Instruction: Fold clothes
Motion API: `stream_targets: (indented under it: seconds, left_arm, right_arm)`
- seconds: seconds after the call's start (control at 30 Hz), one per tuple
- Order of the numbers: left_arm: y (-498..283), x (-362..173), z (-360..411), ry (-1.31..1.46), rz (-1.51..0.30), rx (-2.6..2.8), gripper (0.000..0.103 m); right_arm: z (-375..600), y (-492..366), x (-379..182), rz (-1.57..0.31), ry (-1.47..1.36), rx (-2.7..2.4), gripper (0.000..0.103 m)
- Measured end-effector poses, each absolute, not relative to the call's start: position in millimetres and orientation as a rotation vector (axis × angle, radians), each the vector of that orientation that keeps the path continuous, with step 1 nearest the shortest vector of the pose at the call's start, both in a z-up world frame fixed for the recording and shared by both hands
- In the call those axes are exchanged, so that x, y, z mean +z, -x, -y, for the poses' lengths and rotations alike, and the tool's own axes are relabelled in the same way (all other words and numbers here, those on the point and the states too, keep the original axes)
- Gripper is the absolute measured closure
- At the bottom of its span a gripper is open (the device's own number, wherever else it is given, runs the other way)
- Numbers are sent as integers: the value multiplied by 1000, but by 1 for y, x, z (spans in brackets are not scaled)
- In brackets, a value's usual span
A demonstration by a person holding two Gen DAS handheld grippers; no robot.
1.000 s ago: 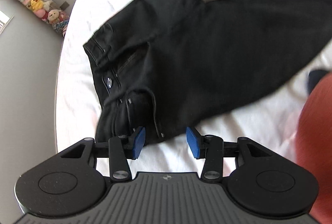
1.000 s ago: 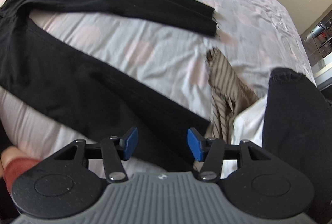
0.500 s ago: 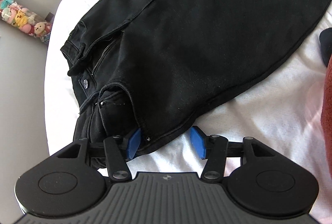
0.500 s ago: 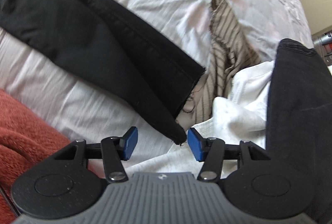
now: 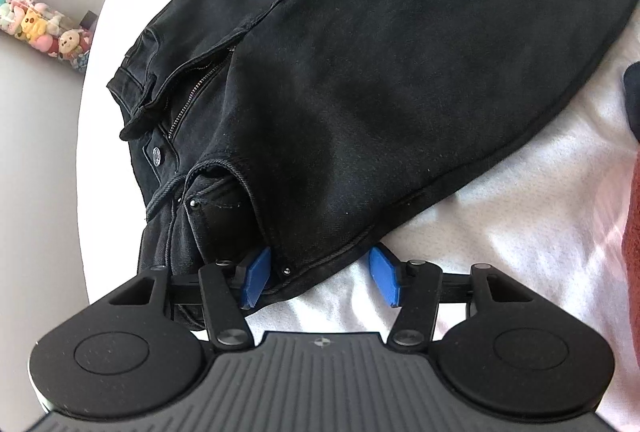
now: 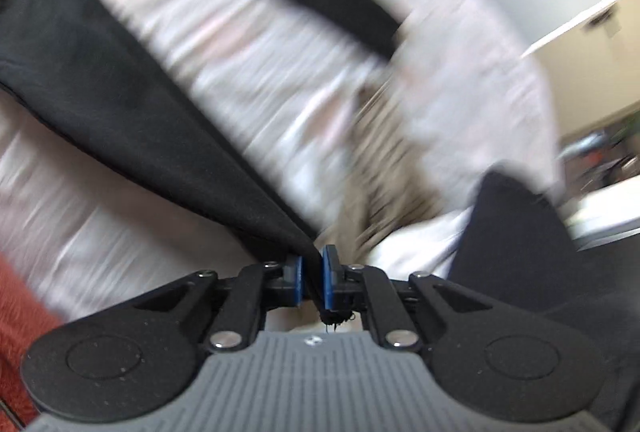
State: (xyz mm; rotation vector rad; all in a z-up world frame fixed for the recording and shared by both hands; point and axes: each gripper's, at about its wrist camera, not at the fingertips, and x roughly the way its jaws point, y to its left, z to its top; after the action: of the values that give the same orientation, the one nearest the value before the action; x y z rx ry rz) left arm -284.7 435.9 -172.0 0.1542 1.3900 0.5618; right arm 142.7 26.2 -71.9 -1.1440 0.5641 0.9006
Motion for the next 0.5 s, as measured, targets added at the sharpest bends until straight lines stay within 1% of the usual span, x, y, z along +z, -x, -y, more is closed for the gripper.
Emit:
stream_targets:
  seconds: [0.07,0.1,0.13,0.23,0.3,0.33,0.37,0.4,0.43,0.5]
  left_arm:
    - [284,-173,-435,-163,-1394,562,38]
    - [284,-173,-436,-166,-1394,561,38]
    - [284,-174,-436,-169,-1393,559,38]
    - [284,-174,-437,-170,-1394,557,38]
    - [284,-173,-437,-173,-1397,555,38]
    - [283,-174,-437,-178,-1402,552,38]
    - [283,-173,-437,-182,-1408,549,38]
    - [282,-173,-437,-181,-1412,548,38]
    - [281,-174,-438,-178,-1414,549,38]
    - [280,-174,-438,-171,-1417,550,38]
  right_arm:
    - [-25,-132,-63,-444,1182,892,92]
    - [-24,-128,-64,-427,1203,896,93]
    - [-22,-127,-69,-459,1228,911,93]
    - [-15,-129,-107,-718,1327,975,93]
    - [-10,-125,-128,-791,1370,976,91]
    - [-8,-125,-134,-808,1375,961,85]
    - [-8,-128,-136,-827,1369,947,82]
    - [-7,-131,-135,-843,1352,942,70]
    - [-6,-135,-132,-857,1334,939,61]
    - [-4,-144,-116,-859,1268,932,58]
